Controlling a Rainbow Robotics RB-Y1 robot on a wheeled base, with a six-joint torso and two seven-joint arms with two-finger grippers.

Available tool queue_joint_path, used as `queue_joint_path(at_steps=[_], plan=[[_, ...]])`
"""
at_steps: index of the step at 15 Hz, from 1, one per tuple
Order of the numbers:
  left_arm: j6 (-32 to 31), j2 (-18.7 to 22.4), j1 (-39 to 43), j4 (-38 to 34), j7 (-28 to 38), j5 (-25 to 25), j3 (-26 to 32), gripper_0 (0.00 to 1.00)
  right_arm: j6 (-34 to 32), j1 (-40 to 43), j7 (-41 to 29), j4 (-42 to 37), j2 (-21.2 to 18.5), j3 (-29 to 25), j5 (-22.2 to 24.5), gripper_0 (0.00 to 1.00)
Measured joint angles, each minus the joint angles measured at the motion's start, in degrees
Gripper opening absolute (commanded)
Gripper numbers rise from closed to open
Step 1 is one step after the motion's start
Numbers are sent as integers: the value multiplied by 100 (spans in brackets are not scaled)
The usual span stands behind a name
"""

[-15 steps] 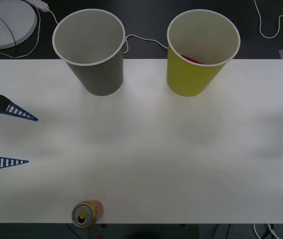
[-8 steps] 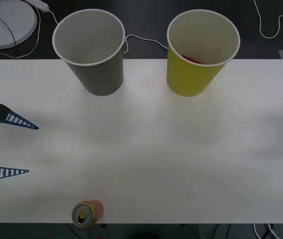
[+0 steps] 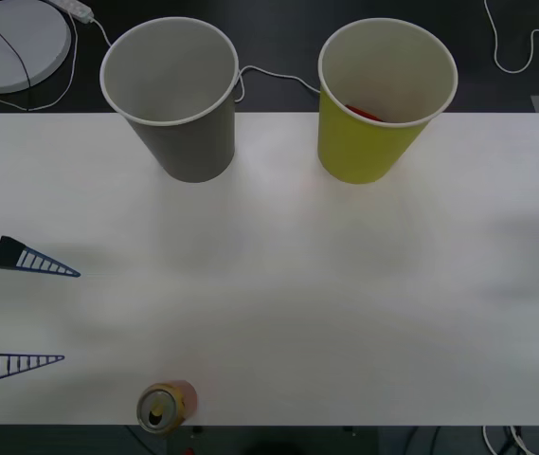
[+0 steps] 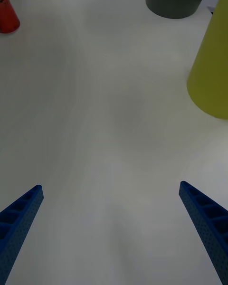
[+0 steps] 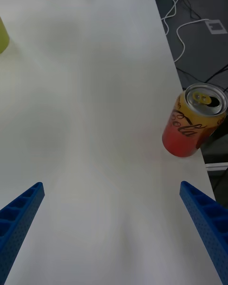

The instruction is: Put the can into the green bin and the plastic bottle into the gray bin

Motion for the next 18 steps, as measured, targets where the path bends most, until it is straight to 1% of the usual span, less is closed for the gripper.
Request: queue_joint_path(at_steps=[2, 6, 9, 12, 15, 17, 18], plan=[[-37, -1, -148, 563, -569, 302, -385, 100, 0, 0, 0, 0, 0, 0, 0, 100], [-159, -1, -521, 1573, -1593, 740, -1157, 100, 0, 0, 0, 0, 0, 0, 0, 100], [-552, -1, -991, 2436, -2235, 984, -1760, 100, 0, 0, 0, 0, 0, 0, 0, 100], [-733, -4, -1411, 3186, -2795, 1302, -2483, 100, 0, 0, 0, 0, 0, 0, 0, 100], [-735, -31, -1659, 3638, -3221, 1656, -3180, 100, 0, 0, 0, 0, 0, 0, 0, 100], [-735, -156, -1744, 3878, -3345, 1827, -3444, 100, 0, 0, 0, 0, 0, 0, 0, 100], [-735, -265, -1752, 3988, -3388, 1866, -3488, 100, 0, 0, 0, 0, 0, 0, 0, 100]])
